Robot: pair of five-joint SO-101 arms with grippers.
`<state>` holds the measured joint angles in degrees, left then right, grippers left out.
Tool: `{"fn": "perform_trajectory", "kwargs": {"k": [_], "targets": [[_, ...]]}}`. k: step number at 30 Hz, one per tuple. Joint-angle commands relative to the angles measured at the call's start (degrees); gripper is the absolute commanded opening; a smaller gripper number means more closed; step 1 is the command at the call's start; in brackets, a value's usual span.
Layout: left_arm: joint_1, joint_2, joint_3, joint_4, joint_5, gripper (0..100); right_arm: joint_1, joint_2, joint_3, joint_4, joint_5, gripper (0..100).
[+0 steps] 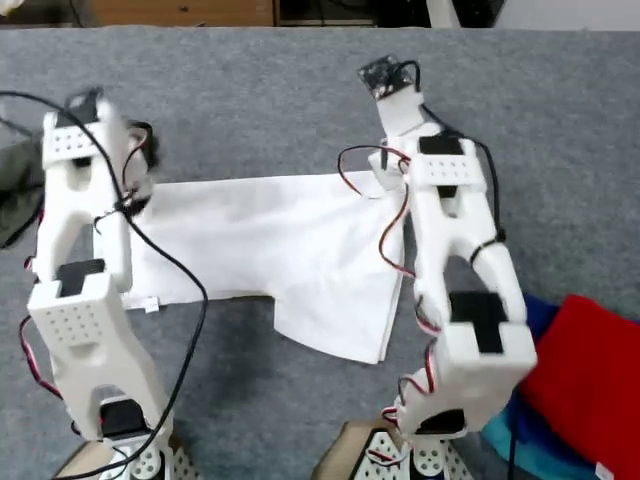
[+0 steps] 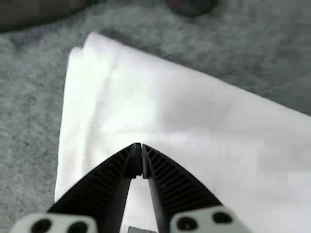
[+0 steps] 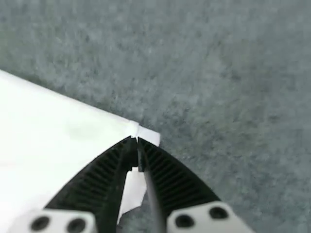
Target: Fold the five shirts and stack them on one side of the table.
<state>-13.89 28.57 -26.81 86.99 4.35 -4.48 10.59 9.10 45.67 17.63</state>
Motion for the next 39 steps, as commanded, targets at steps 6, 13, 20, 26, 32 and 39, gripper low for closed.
{"fn": "perform_trajectory", "kwargs": {"k": [6, 13, 20, 26, 32, 39], "targets": [[-0.70, -1.19, -5.01, -11.43, 6.15, 2, -2.42, -11.03, 4.88, -2.73, -1.93, 0.5], [-5.71, 11.03, -0.88, -17.67, 6.68, 2, -1.45, 7.16, 4.97, -13.63, 2.46, 0.5], [-9.23, 18.86, -9.93, -16.88, 6.24, 2, 1.71, 13.58, -4.97, -6.24, 3.34, 0.5], [-8.88, 20.18, -16.53, -10.90, 6.24, 2, 1.98, 14.64, -6.73, -5.01, 3.60, 0.5], [-5.27, 17.71, -31.65, 6.59, 6.15, 2, 1.89, 14.64, -6.81, -5.01, 3.69, 0.5], [-2.02, 11.91, -34.02, 14.07, 3.25, 2, 1.89, 14.99, -7.78, -5.01, 3.69, 0.5]]}}
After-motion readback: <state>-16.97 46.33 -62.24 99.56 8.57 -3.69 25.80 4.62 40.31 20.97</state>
